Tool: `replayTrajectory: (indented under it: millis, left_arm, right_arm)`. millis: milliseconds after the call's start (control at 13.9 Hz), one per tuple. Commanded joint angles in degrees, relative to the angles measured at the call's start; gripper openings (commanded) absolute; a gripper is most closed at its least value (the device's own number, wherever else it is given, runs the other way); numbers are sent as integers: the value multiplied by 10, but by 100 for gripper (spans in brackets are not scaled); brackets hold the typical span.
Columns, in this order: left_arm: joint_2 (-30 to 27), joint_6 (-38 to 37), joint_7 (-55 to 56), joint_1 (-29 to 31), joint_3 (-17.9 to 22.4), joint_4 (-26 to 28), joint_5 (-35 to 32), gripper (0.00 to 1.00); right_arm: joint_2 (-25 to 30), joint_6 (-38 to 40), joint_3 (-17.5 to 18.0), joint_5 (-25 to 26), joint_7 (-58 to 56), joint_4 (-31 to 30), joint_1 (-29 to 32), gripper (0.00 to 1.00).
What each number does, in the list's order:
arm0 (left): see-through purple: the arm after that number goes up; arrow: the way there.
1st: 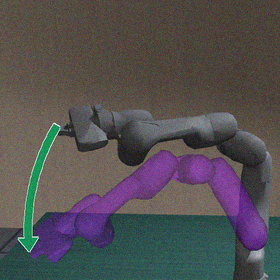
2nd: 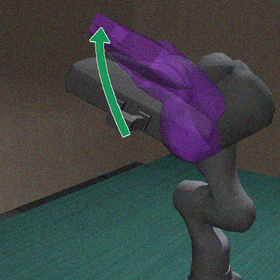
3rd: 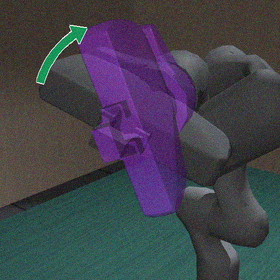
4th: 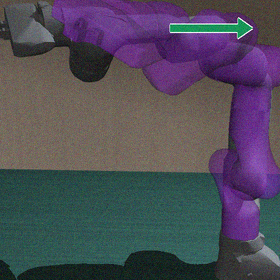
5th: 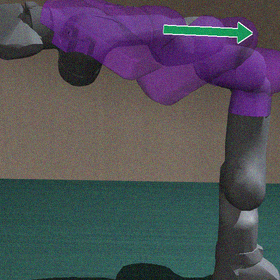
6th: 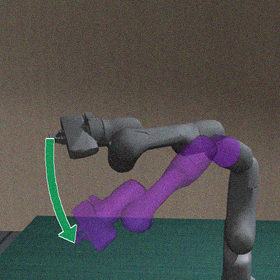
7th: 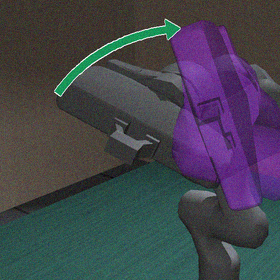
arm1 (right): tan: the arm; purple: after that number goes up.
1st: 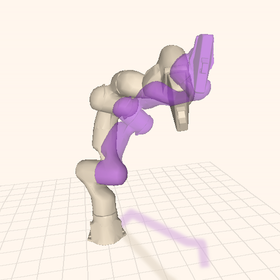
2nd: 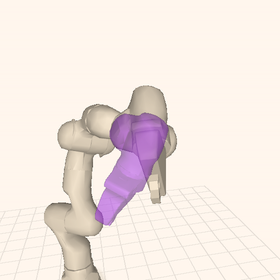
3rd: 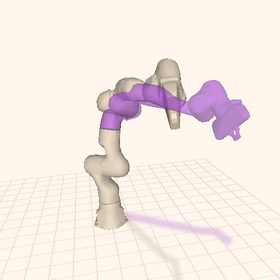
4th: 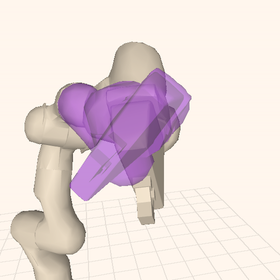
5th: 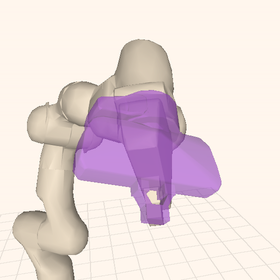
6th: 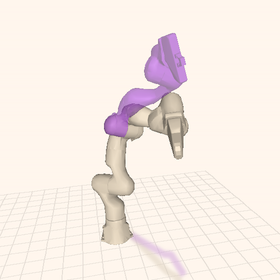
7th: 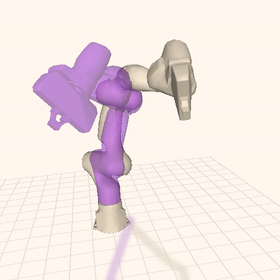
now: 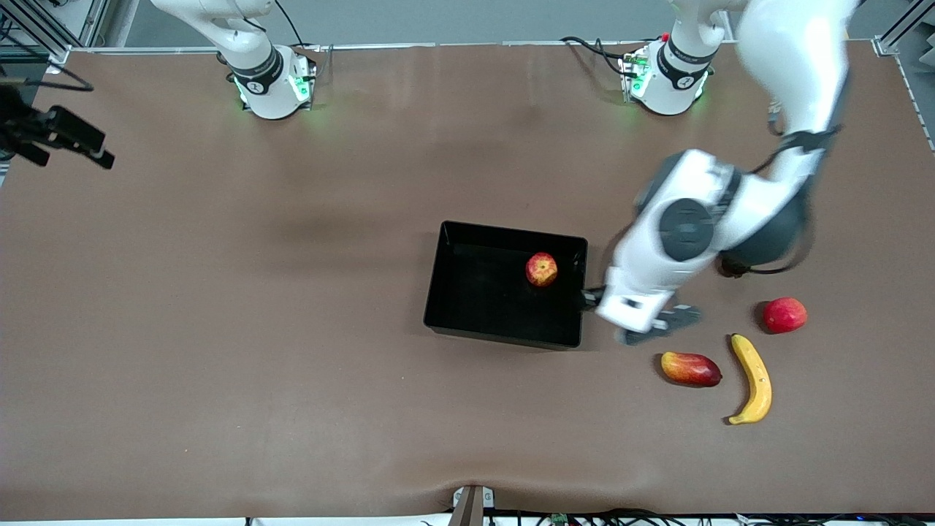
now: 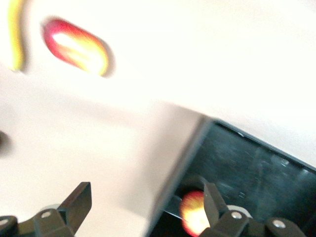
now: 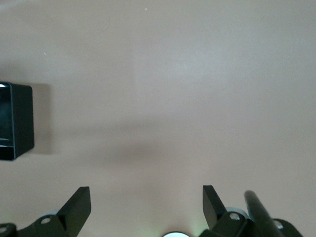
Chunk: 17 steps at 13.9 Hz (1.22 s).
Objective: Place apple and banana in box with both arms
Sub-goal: 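Move the left gripper to the yellow banana and grasp its stem end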
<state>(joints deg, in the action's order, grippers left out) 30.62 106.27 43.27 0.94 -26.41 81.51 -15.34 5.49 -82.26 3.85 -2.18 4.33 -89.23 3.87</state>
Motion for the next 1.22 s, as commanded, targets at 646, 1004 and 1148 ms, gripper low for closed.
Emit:
replayTrajectory:
  millis: [646, 1004, 1148]
  left_arm:
    - [144, 235, -393, 257, 0, 11, -152, 100]
    - [186, 332, -379, 259, 32, 10, -146, 100]
    - [182, 333, -379, 260, 32, 11, -138, 94]
  right_arm:
    - [-18, -13, 3, 23, -55, 26, 3, 100]
    - [-18, -12, 3, 22, -55, 26, 3, 100]
    - [-18, -13, 3, 22, -55, 26, 3, 100]
